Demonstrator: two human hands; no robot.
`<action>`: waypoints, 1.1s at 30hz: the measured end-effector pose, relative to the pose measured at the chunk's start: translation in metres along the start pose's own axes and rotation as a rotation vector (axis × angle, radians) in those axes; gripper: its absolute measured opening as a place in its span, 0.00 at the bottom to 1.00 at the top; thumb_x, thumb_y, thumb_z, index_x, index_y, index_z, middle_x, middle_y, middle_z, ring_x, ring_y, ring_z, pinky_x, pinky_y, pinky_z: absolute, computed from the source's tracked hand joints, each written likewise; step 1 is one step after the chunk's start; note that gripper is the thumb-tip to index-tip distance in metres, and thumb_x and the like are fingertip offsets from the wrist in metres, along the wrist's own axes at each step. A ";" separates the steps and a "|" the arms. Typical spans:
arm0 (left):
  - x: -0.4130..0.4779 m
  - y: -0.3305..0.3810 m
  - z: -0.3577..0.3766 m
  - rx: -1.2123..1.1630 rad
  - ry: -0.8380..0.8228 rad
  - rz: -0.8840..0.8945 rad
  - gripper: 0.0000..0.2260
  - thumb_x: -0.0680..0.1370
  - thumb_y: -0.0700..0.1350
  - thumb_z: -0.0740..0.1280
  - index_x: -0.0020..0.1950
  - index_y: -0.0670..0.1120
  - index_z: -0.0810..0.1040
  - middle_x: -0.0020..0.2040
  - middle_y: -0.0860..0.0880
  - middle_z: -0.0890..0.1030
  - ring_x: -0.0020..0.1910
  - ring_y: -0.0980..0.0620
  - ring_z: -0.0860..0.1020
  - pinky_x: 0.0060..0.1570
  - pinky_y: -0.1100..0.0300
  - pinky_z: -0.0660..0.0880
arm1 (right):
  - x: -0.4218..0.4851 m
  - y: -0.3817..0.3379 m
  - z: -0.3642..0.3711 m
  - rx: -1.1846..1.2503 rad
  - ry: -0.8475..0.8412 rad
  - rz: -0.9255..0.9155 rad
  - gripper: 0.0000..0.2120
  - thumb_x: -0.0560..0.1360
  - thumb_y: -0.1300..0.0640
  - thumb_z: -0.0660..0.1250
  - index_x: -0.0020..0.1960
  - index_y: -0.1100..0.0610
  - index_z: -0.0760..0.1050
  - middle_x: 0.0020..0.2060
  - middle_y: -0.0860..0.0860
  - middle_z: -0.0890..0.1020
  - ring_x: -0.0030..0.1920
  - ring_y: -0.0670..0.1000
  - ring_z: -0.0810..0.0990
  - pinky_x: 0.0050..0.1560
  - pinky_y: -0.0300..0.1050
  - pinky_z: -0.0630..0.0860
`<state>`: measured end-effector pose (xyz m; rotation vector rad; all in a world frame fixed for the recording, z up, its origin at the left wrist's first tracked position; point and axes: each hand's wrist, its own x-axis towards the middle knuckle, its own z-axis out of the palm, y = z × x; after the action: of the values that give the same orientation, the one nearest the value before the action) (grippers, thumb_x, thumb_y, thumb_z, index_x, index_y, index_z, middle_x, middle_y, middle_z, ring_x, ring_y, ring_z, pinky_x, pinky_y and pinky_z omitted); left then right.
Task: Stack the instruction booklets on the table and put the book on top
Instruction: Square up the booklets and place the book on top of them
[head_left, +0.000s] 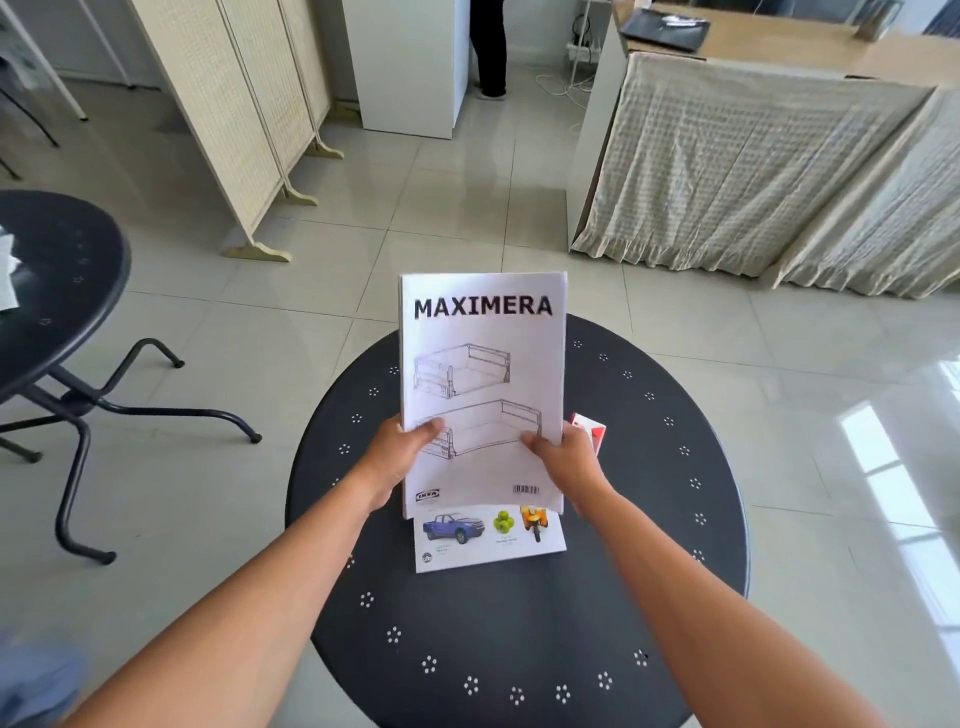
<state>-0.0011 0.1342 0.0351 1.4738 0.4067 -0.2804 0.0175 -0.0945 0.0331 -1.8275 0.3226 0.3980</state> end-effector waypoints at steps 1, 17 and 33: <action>-0.001 0.001 -0.002 -0.052 0.012 -0.015 0.12 0.77 0.42 0.69 0.60 0.42 0.80 0.55 0.42 0.84 0.53 0.44 0.82 0.56 0.50 0.78 | 0.002 -0.005 0.001 0.003 -0.002 0.007 0.04 0.78 0.55 0.68 0.45 0.47 0.78 0.34 0.42 0.85 0.38 0.47 0.85 0.39 0.45 0.82; -0.028 -0.017 -0.087 -0.199 0.285 -0.008 0.11 0.76 0.38 0.70 0.58 0.45 0.80 0.51 0.49 0.84 0.47 0.52 0.81 0.47 0.57 0.76 | -0.001 0.037 0.025 -0.735 0.077 0.400 0.45 0.65 0.32 0.73 0.68 0.62 0.68 0.63 0.59 0.74 0.63 0.59 0.74 0.55 0.52 0.75; -0.047 -0.051 -0.138 -0.125 0.383 -0.086 0.06 0.76 0.41 0.70 0.52 0.48 0.81 0.51 0.46 0.84 0.47 0.49 0.82 0.50 0.54 0.77 | 0.010 0.047 0.045 -0.465 0.097 0.479 0.39 0.63 0.48 0.81 0.63 0.62 0.65 0.49 0.54 0.82 0.47 0.57 0.83 0.48 0.53 0.80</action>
<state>-0.0782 0.2647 0.0027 1.3875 0.7838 -0.0367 0.0026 -0.0653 -0.0235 -2.2210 0.7952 0.7661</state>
